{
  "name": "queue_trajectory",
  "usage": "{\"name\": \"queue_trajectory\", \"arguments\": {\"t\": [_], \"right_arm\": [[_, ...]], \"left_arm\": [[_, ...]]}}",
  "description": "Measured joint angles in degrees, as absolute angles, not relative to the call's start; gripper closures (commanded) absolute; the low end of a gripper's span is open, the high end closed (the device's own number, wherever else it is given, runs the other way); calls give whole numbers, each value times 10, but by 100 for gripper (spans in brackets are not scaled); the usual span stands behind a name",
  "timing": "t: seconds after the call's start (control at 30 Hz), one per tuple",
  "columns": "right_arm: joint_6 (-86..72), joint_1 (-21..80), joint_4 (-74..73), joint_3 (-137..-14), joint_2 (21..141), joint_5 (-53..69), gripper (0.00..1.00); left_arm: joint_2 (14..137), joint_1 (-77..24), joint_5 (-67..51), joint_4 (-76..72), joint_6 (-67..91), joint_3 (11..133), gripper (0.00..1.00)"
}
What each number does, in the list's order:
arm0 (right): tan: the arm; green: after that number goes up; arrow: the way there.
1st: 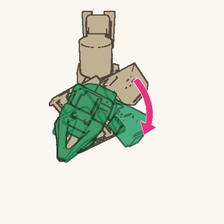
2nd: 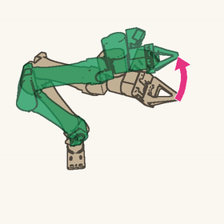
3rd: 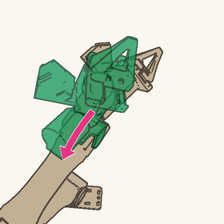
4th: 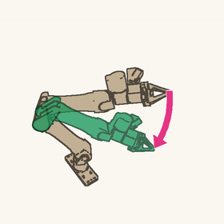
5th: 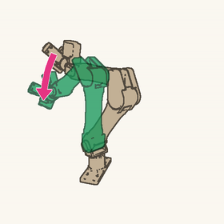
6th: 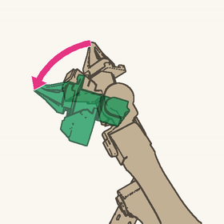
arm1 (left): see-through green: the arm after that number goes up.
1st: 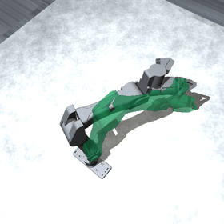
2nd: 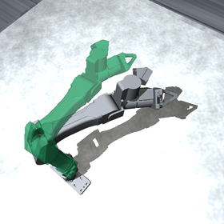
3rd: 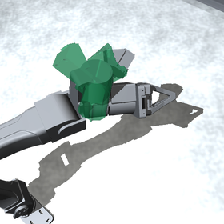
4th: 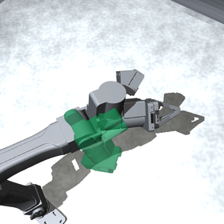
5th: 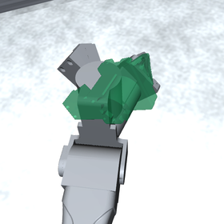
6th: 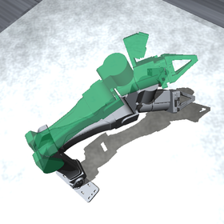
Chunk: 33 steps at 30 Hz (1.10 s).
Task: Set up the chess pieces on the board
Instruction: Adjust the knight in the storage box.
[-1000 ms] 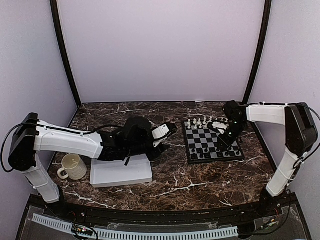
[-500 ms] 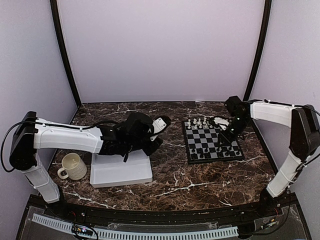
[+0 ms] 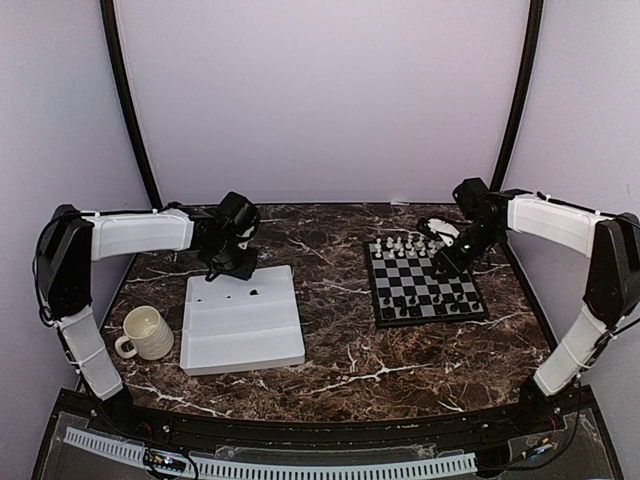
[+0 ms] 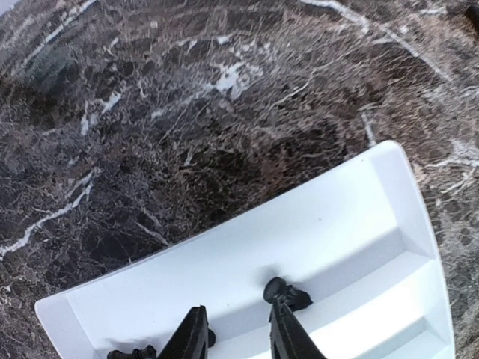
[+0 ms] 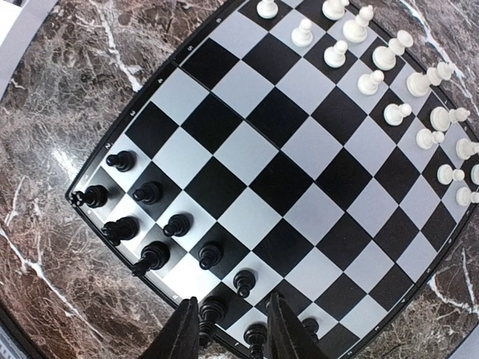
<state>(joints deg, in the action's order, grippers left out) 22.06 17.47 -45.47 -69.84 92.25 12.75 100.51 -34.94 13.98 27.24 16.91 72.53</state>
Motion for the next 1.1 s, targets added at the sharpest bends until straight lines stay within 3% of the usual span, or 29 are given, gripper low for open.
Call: {"name": "queue_trajectory", "arguments": {"t": [0.23, 0.63, 0.7, 0.8, 0.9, 1.1], "right_arm": [[221, 175, -457, -726, 926, 162, 67], [225, 175, -470, -726, 947, 179, 67], [225, 175, -471, -726, 955, 182, 67], [225, 175, -473, -729, 966, 185, 67], [225, 175, -476, -734, 973, 188, 67], [225, 175, -480, -744, 974, 195, 67]], "left_arm": [[1107, -314, 71, 342, 91, 791, 67], [1178, -307, 21, 415, -16, 864, 64], [1178, -305, 17, 425, -11, 867, 67], [1179, -301, 10, 435, 6, 868, 85], [1179, -293, -9, 443, 31, 868, 95], [1179, -259, -38, 453, 77, 867, 100]]}}
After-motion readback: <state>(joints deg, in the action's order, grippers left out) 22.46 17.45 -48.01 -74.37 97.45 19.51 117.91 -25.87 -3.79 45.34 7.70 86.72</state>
